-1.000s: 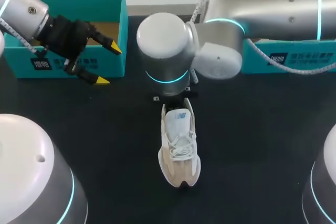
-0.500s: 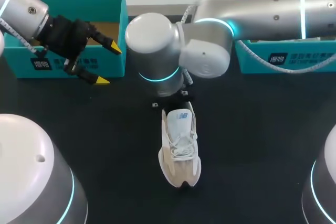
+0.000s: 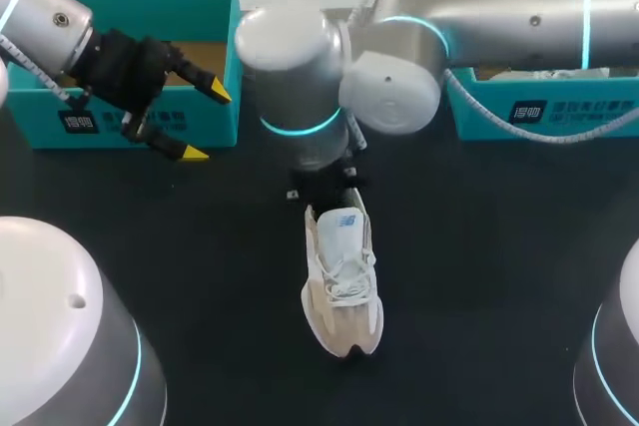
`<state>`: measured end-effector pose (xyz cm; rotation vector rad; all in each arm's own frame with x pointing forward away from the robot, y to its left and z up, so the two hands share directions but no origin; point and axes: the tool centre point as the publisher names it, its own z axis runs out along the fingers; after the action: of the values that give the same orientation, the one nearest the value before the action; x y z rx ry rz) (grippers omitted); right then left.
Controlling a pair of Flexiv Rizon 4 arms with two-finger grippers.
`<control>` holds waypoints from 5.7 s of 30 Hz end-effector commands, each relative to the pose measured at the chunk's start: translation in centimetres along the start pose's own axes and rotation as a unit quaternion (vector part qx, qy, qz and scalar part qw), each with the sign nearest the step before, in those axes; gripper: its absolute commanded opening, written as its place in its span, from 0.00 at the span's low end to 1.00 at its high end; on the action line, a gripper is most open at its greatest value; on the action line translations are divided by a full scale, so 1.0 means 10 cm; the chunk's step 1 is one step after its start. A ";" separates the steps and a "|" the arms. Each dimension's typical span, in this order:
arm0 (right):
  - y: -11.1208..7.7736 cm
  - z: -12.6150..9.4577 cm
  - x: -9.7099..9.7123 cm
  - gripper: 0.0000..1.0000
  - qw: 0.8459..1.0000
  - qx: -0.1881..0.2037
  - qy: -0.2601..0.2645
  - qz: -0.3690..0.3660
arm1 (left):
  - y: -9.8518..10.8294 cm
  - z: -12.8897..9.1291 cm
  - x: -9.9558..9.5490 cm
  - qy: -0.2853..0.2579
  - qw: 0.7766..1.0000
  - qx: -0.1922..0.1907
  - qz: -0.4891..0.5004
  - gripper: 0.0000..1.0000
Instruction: Take the shoe out of the shoebox, open the shoe tongue, remove and reinsert the insole, then place the shoe into the shoebox
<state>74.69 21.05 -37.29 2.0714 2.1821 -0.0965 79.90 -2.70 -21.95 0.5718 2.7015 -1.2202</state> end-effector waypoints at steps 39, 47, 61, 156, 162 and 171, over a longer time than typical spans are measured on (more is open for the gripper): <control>0.10 -0.02 -0.02 0.00 0.999 -0.001 0.042 0.031 | 0.00 0.00 0.00 0.001 1.000 -0.001 0.000 1.00; -0.12 -0.20 -0.08 0.00 0.994 0.069 0.074 -0.039 | 0.00 0.00 0.00 0.001 1.000 -0.001 0.000 1.00; -0.33 -0.14 -0.17 1.00 0.988 0.118 0.083 -0.061 | 0.00 0.00 0.00 0.001 1.000 -0.001 0.000 1.00; -0.42 -0.38 -0.26 0.29 0.998 0.050 0.026 -0.023 | 0.00 0.00 0.00 0.001 1.000 -0.001 0.000 1.00; -0.41 -0.32 -0.25 0.24 0.998 0.051 0.030 -0.030 | 0.00 0.00 0.00 0.001 1.000 -0.001 0.000 1.00; -0.24 -0.61 -0.34 0.31 0.982 -0.047 0.000 -0.183 | 0.00 0.00 0.00 0.001 1.000 -0.001 0.000 1.00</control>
<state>72.57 18.55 -32.11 1.8222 2.4022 -0.0661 79.89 -2.69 -21.93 0.5718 2.7016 -1.2200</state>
